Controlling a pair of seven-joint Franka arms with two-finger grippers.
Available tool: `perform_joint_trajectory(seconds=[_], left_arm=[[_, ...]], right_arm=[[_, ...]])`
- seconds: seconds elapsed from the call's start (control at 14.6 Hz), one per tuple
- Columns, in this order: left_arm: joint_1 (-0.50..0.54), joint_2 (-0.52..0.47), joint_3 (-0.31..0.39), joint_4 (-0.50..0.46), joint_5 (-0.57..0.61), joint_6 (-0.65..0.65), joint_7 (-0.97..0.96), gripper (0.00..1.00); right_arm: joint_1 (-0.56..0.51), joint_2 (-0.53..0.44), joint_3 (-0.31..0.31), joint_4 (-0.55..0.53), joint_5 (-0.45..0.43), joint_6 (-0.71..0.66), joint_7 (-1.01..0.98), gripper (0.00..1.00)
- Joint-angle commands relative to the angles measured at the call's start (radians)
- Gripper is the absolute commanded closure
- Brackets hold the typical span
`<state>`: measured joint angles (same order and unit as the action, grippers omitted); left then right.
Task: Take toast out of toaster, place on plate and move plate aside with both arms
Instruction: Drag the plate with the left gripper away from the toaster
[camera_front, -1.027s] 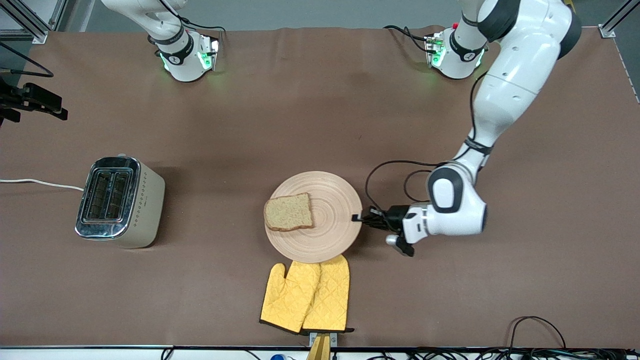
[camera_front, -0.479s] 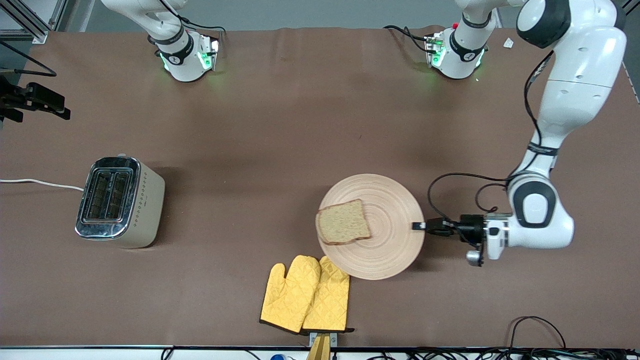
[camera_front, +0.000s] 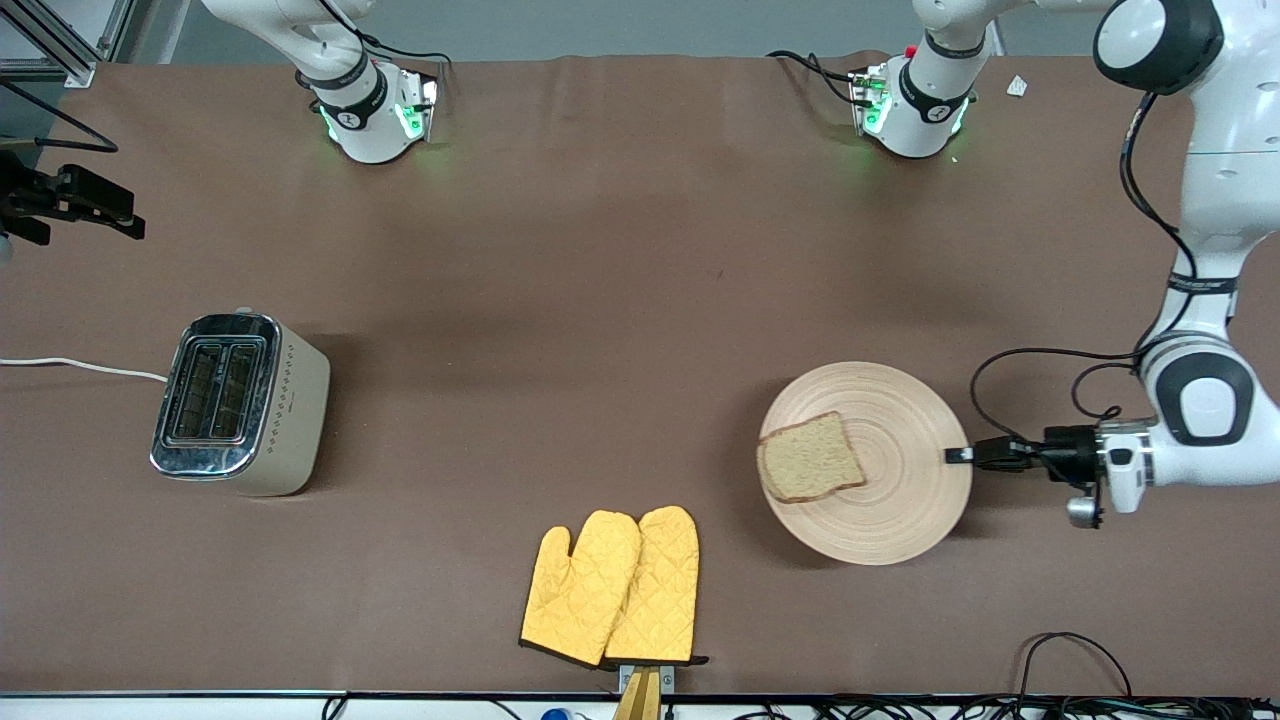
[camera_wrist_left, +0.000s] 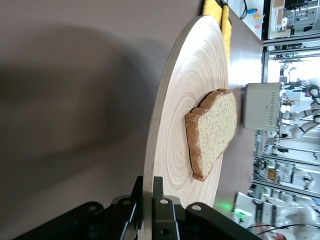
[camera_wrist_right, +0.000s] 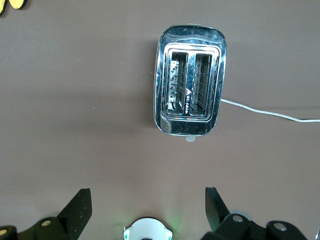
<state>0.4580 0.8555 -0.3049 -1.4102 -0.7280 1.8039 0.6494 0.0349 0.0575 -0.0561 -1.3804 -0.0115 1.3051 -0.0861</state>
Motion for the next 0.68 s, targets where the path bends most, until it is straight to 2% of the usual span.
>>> perform_joint_trajectory(seconds=[0.0,0.27,0.62], left_arm=[[0.076,0.02,-0.011,0.013,0.005,-0.034,0.032,0.97],[0.169,0.053,-0.005,0.011,0.045,-0.035,0.035,0.97],[0.182,0.071,-0.005,0.007,0.045,-0.043,0.049,0.97]], right_arm=[[0.003,-0.018,0.001,-0.014,-0.01,-0.001,-0.006,0.0],[0.003,-0.018,0.001,-0.014,-0.01,-0.001,-0.006,0.0],[0.003,-0.016,0.001,-0.014,-0.01,-0.001,-0.006,0.0]])
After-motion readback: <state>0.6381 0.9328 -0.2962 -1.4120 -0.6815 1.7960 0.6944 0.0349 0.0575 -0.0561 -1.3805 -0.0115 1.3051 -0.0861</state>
